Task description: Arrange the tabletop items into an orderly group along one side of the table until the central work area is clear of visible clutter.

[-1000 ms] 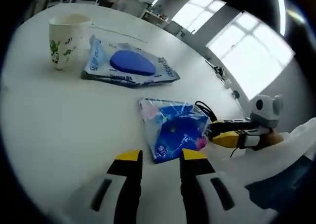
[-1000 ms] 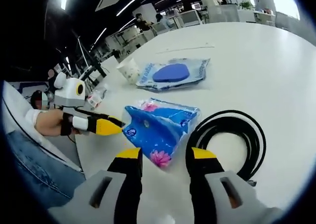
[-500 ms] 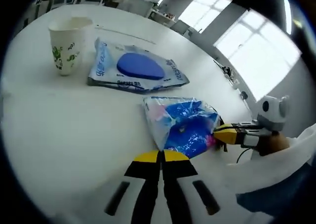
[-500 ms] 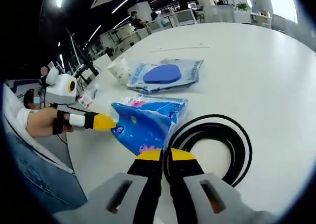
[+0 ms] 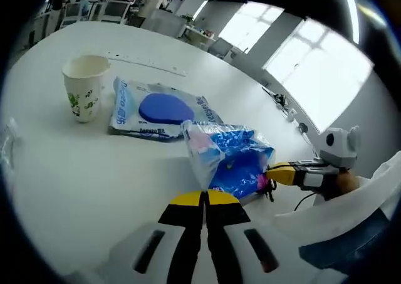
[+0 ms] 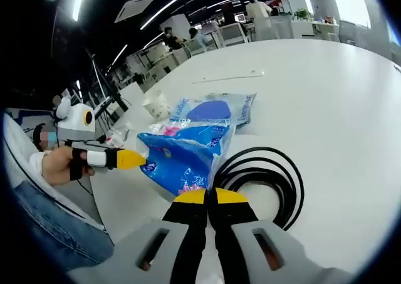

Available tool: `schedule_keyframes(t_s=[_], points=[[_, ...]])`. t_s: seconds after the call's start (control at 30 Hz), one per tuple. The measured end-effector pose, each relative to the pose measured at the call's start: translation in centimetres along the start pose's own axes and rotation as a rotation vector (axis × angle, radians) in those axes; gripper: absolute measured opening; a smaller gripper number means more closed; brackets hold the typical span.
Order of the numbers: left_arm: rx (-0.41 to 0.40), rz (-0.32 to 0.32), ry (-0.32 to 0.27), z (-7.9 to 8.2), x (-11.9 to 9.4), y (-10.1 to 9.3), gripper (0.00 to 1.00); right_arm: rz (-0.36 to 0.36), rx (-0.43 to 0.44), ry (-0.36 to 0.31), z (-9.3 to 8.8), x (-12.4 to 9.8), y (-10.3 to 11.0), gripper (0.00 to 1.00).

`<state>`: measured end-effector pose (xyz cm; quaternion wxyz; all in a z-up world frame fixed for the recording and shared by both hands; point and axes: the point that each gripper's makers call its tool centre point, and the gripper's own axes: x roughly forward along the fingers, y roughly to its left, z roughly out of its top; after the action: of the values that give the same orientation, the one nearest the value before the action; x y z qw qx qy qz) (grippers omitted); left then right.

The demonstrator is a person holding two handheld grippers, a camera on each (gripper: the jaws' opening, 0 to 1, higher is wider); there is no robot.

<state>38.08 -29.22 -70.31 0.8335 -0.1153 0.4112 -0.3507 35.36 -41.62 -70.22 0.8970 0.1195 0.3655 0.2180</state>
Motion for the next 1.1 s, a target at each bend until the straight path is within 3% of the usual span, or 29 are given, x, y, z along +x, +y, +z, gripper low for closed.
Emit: schedule_keyframes(t_s=[0.3,0.57,0.67,0.73,0.87,1.0,1.1], points=[[0.0,-0.056,-0.019,4.6,-0.9,-3.1,0.0,-0.004,-0.022,-0.003,3.4,-2.4,-0.9,0.0],[0.052,-0.121,-0.051,9.9,-1.0,-6.9,0.0,0.0,-0.064,-0.046,9.2,-5.5,-2.0,0.0],[0.041,-0.131,-0.055,11.8,-0.5,-7.2,0.0,0.003,-0.008,-0.067,11.3,-6.3,-2.8,0.0],[0.044,-0.151,-0.068,12.9,-0.2,-8.0,0.0,-0.011,-0.025,-0.071,12.4,-6.6,-3.3,0.0],[0.129,-0.166,-0.062,15.0,0.4,-9.9,0.0,-0.025,-0.043,-0.082,14.2,-7.5,-4.0,0.0],[0.117,-0.186,-0.063,16.2,1.4,-10.6,0.0,-0.034,-0.031,-0.107,15.5,-8.3,-4.9,0.0],[0.12,-0.193,-0.053,16.2,2.0,-11.2,0.0,-0.044,-0.027,-0.116,15.8,-8.5,-5.2,0.0]])
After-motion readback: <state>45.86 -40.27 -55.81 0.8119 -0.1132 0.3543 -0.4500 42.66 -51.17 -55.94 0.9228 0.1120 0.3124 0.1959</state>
